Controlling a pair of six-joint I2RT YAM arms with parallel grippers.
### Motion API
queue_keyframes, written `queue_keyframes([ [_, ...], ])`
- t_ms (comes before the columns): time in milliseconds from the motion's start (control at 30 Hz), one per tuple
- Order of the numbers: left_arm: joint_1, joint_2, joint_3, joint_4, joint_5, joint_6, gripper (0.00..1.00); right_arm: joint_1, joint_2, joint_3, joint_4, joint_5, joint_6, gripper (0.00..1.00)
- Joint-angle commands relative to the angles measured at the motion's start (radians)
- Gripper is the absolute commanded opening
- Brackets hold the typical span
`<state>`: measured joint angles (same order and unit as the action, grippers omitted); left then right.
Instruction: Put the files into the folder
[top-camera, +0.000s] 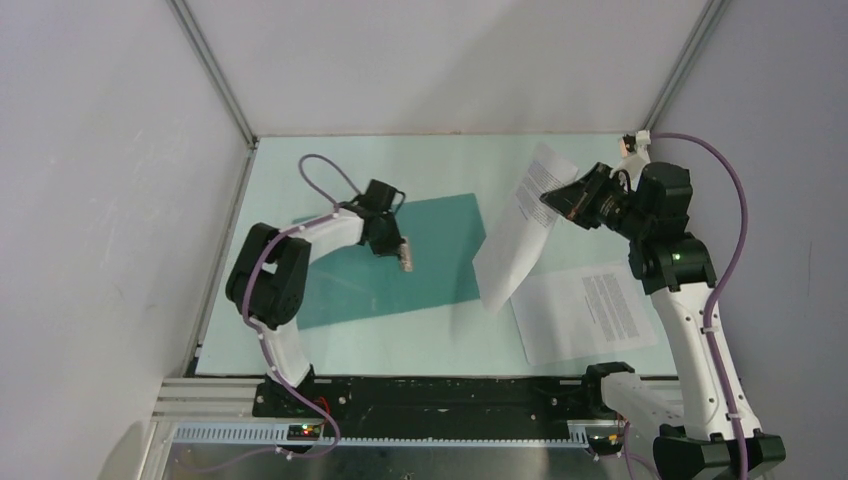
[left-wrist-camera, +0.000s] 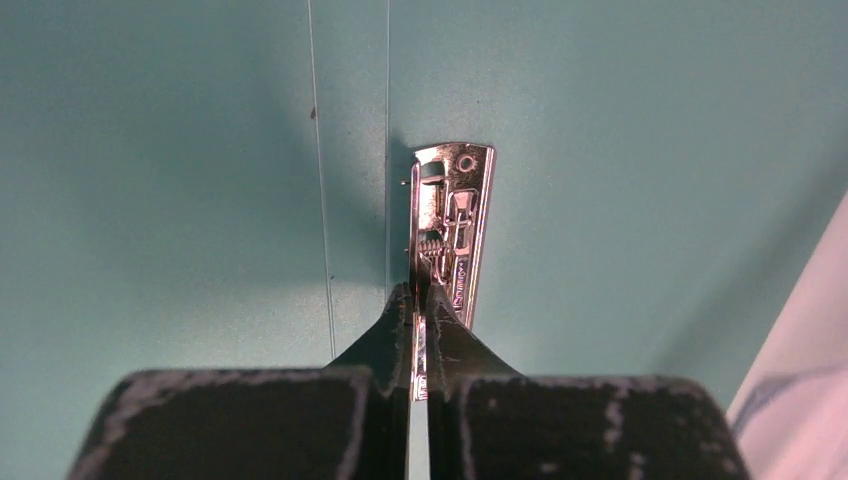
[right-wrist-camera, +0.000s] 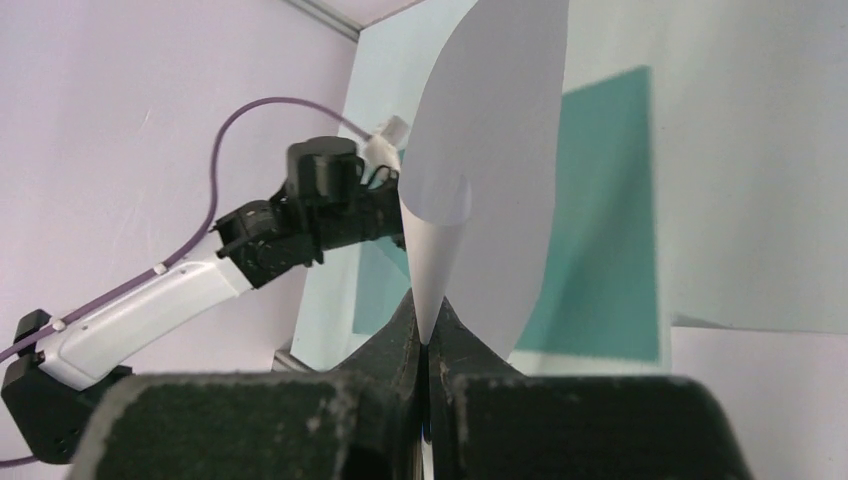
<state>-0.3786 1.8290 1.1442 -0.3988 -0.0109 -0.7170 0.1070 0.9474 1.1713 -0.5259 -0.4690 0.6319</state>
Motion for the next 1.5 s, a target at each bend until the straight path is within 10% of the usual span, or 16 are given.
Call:
queue_keyframes([
  [0, -0.156, -0.025, 0.022, 0.002, 0.054, -0.082, 0.0, -0.004, 0.03, 0.061, 0.031, -0.113, -0.031, 0.03],
  [267, -0.289, 0.043, 0.1, 0.002, 0.068, -0.147, 0.01, -0.004, 0.08, 0.063, 0.02, -0.248, -0.067, 0.02],
  [600, -0.233, -0.124, 0.097, -0.038, 0.078, -0.072, 0.59, 0.048, 0.186, 0.063, 0.07, -0.377, -0.063, 0.03],
  [1100, 0.117, -0.55, -0.351, -0.075, 0.022, 0.005, 0.67, 0.201, 0.568, 0.064, 0.311, -0.404, -0.052, 0.01],
  [1467, 0.324, -0.727, -0.515, -0.092, -0.042, -0.003, 0.73, 0.186, 0.822, 0.215, 0.174, -0.306, -0.323, 0.0],
])
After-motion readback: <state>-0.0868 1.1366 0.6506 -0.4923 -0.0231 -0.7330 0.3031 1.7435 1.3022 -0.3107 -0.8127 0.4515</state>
